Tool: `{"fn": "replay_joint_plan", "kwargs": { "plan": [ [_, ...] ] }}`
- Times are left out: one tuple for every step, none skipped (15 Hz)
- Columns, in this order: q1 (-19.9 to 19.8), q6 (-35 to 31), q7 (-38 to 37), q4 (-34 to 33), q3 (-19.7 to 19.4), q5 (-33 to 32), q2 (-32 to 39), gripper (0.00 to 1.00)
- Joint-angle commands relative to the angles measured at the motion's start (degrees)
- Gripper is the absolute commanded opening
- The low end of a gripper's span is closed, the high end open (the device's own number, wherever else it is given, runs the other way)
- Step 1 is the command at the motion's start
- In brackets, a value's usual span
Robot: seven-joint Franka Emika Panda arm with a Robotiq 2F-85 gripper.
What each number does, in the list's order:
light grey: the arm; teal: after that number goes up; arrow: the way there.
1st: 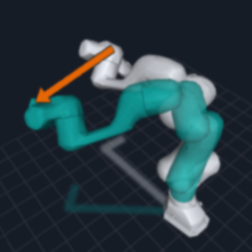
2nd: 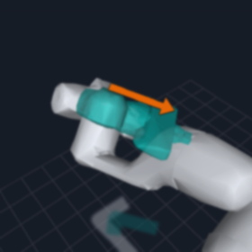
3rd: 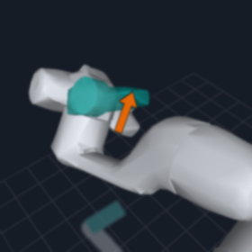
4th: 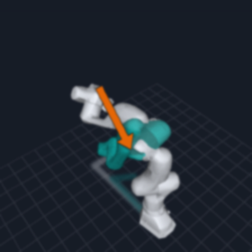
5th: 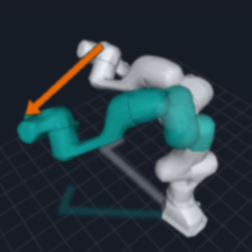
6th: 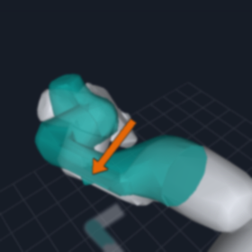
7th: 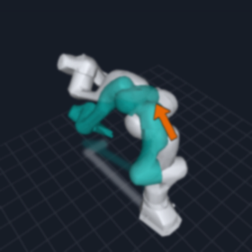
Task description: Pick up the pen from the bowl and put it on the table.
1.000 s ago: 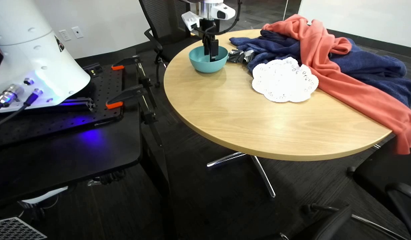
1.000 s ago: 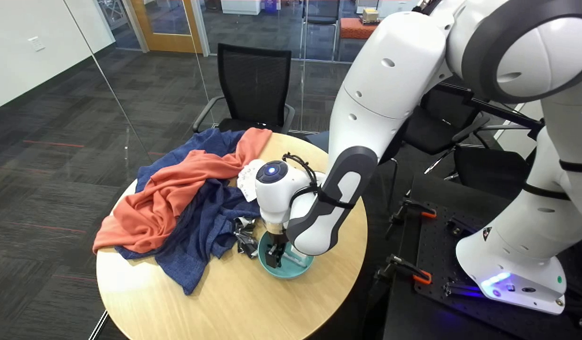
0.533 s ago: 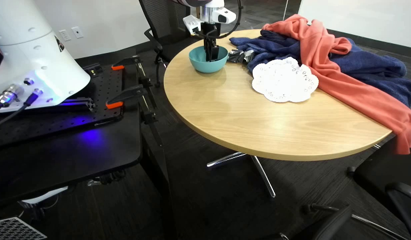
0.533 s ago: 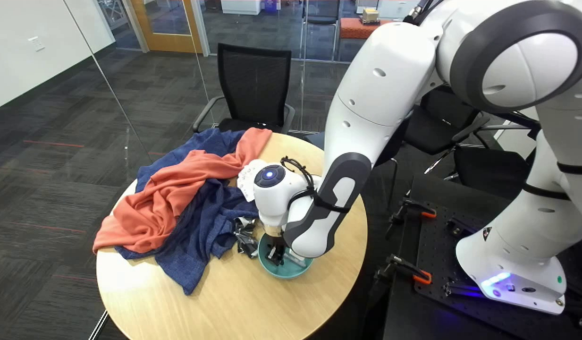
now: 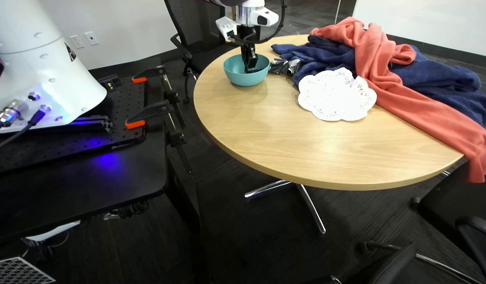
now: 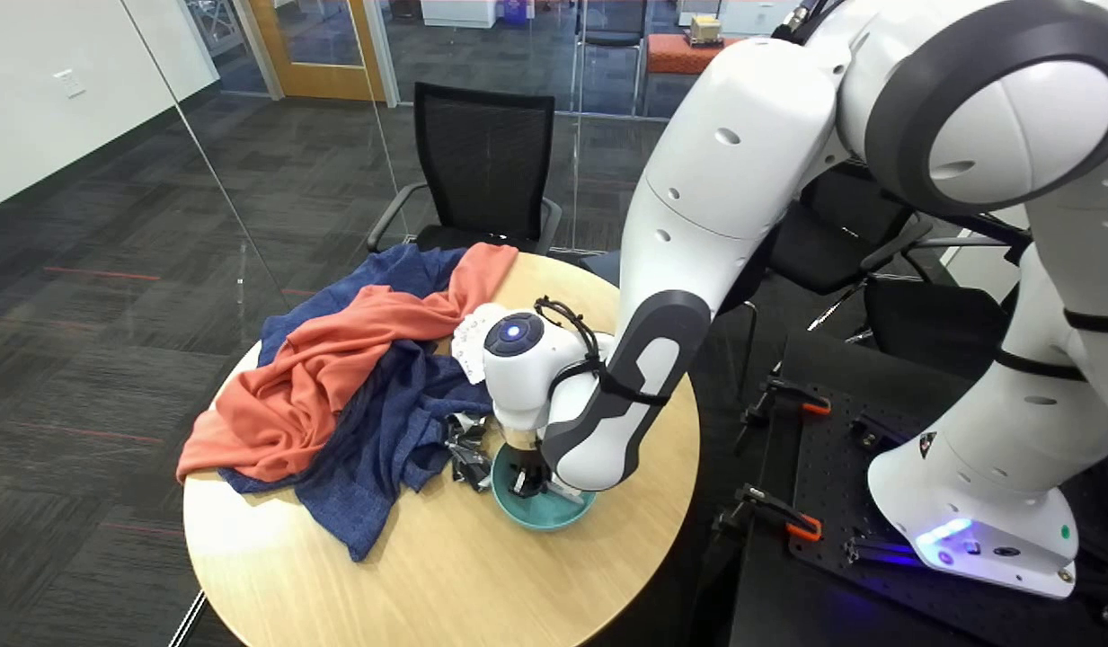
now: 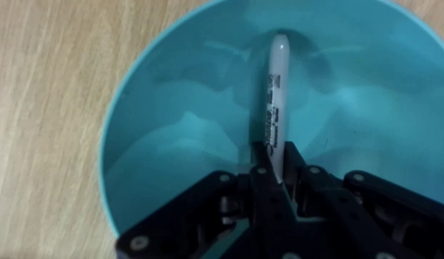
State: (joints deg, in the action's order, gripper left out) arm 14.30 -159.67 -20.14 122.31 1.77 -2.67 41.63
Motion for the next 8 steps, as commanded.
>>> {"fn": "replay_joint_plan", "kwargs": {
  "plan": [
    [3.7,1.5,-1.8,6.9,-2.7,0.7,-8.7,0.04],
    [5.0,1.4,-3.1,8.5,-3.9,0.2,-10.8,0.04],
    [6.2,2.0,-3.7,10.7,-4.9,-0.4,-13.5,0.04],
    [7.5,2.4,-4.6,12.6,-6.1,-1.3,-16.2,0.04],
    [9.1,2.8,-6.0,14.7,-7.6,-2.6,-19.1,0.04],
    [10.3,2.9,-7.7,16.5,-8.9,-4.1,-21.8,0.04],
    [11.2,3.1,-9.5,18.0,-10.2,-5.7,-24.5,0.04],
    [11.6,3.1,-11.3,19.4,-11.1,-7.5,-26.9,0.04]
  ]
}}
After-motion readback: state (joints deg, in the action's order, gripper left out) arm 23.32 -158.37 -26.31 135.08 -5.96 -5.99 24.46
